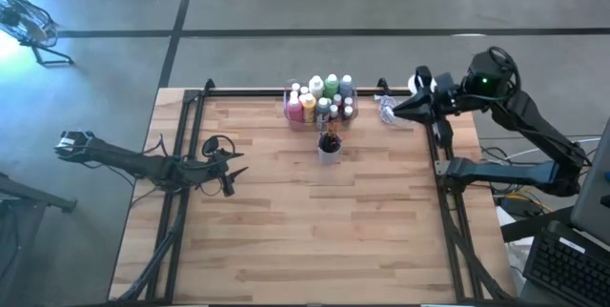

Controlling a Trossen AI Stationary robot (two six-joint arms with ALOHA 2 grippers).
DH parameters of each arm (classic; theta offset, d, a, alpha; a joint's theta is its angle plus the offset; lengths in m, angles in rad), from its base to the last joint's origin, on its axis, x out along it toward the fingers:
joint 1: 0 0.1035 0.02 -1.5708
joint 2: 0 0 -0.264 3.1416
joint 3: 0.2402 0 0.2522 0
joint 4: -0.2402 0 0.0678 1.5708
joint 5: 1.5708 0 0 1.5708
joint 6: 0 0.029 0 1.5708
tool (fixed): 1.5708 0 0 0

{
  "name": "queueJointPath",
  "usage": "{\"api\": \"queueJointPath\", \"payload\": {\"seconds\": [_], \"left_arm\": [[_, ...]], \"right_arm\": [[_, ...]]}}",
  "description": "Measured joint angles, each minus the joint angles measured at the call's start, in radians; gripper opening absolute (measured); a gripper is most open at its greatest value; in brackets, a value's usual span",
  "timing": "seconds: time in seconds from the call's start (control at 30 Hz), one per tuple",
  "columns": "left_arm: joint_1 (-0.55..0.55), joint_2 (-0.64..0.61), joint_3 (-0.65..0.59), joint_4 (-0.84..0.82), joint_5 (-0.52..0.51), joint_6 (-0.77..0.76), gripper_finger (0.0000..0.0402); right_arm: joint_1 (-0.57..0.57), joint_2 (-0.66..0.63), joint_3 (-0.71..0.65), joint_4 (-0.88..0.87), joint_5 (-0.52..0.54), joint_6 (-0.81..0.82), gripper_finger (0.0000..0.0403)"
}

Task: Pick & Place Paint Supplies
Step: Return to Home Position

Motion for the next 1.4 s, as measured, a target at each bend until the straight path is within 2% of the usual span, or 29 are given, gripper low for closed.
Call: {"api": "queueJointPath", "payload": {"seconds": [0.47,1.03,1.17,1.4], "left_arm": [[0.000,0.000,0.000,0.000,0.000,0.000,0.0216],[0.000,0.000,0.000,0.000,0.000,0.000,0.0216],[0.000,0.000,0.000,0.000,0.000,0.000,0.0216],[0.000,0.000,0.000,0.000,0.000,0.000,0.0216]], "right_arm": [[0.000,0.019,0.000,0.000,0.003,-0.001,0.0073],[0.000,0.124,0.000,0.000,0.002,0.000,0.0122],[-0.003,0.147,0.004,-0.048,0.002,0.051,0.0133],[-0.016,0.146,0.029,-0.061,0.002,0.048,0.0153]]}}
